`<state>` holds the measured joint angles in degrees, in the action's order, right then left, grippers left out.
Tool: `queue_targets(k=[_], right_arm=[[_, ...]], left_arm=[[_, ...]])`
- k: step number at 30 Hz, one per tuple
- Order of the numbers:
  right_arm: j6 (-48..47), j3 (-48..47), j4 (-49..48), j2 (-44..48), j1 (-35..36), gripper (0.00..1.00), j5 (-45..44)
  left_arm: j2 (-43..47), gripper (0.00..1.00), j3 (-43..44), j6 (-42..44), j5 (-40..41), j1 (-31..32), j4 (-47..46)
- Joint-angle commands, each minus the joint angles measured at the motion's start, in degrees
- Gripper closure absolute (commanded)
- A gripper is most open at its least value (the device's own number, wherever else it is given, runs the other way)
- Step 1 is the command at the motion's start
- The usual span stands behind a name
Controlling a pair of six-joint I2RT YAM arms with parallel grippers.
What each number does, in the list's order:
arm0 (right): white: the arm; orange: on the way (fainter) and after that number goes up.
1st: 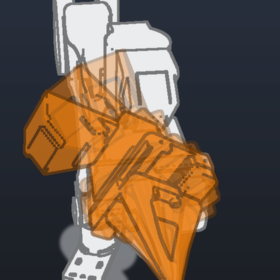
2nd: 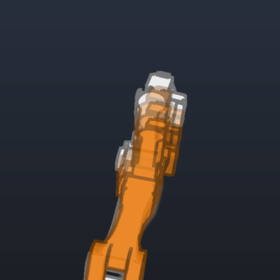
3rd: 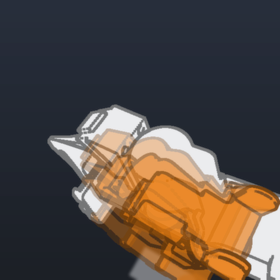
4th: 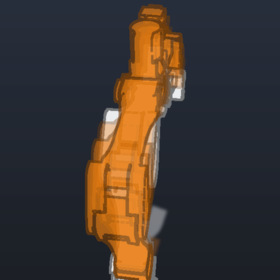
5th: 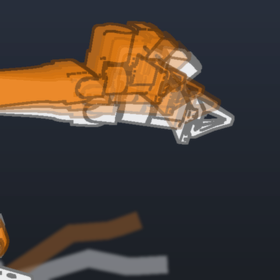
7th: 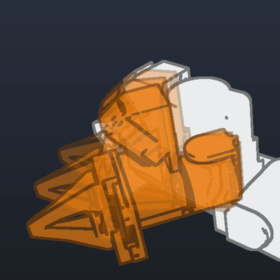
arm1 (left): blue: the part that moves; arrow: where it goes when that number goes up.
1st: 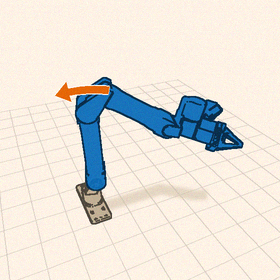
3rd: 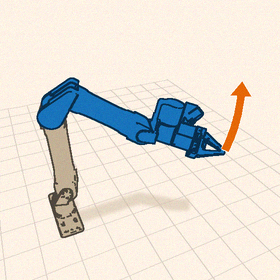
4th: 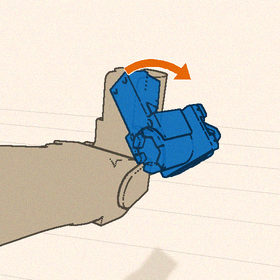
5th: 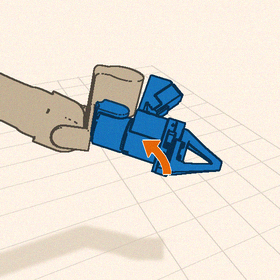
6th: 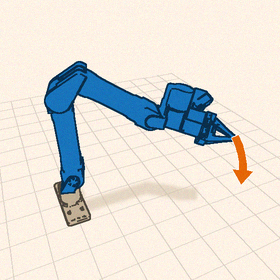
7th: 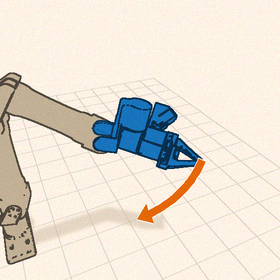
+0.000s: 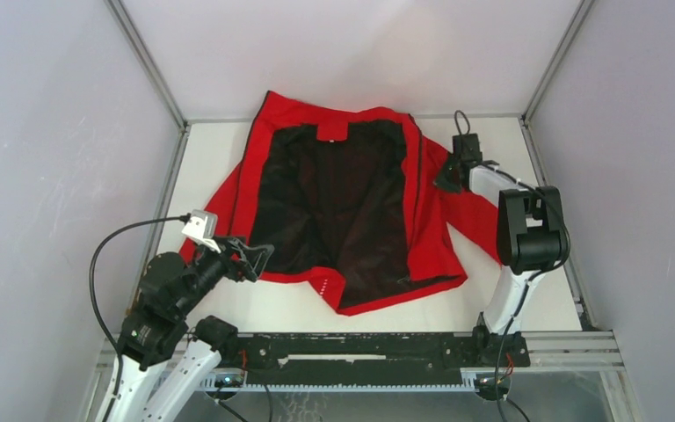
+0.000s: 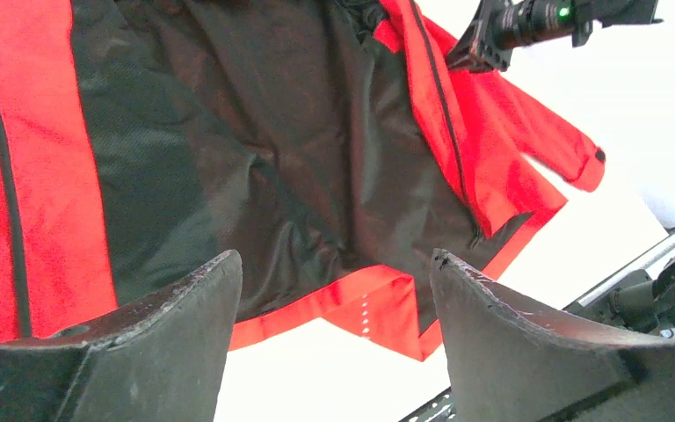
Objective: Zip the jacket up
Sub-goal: Flatten out the jacket at the center of the board.
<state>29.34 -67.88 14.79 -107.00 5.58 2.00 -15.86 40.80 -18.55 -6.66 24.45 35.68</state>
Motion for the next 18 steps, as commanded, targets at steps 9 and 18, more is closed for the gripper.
queue_targets(k=[9,18], right_arm=[[0.76,-6.95,3.14,10.08,-4.37,0.52,-5.7],[-2.24,-0.19,6.44,31.65,-0.39,0.38,-6.9]], left_arm=[[-10.89,0.2,1.64,-5.35,10.18,0.26,1.34],[-19.32,0.22,0.39,-14.21,24.79,0.16,-1.26]])
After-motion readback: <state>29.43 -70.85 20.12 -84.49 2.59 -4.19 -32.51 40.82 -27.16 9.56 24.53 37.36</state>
